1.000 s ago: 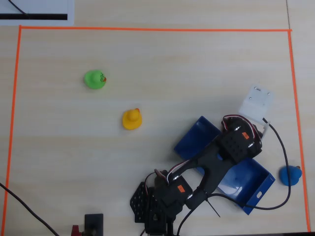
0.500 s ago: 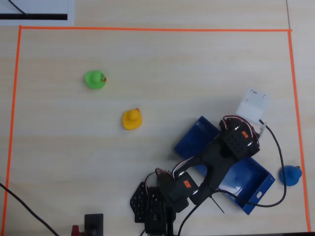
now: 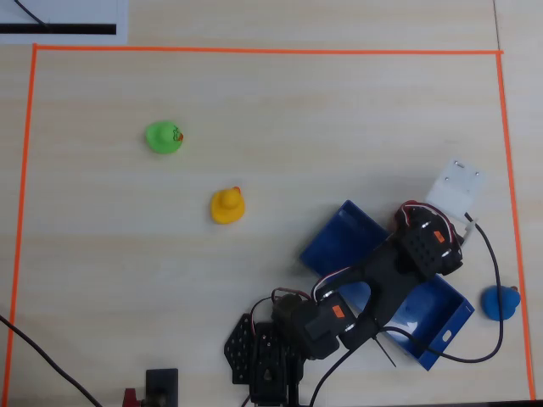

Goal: Grasp red duck and put it into box.

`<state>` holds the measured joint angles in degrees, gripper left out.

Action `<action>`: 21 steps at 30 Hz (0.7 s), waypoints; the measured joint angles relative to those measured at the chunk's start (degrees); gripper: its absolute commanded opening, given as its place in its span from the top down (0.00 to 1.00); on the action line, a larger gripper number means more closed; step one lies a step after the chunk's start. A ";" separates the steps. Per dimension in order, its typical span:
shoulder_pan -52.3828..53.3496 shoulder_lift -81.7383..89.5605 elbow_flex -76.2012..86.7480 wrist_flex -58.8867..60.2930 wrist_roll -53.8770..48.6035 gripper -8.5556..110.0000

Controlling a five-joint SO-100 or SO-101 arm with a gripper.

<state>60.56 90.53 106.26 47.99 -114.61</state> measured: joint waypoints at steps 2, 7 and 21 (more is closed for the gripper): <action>0.00 0.00 0.00 -0.18 0.00 0.71; 0.00 0.00 0.00 -0.35 -0.09 0.73; 0.88 -1.23 -0.09 -2.46 -0.70 0.69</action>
<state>61.44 89.30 106.17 45.53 -115.31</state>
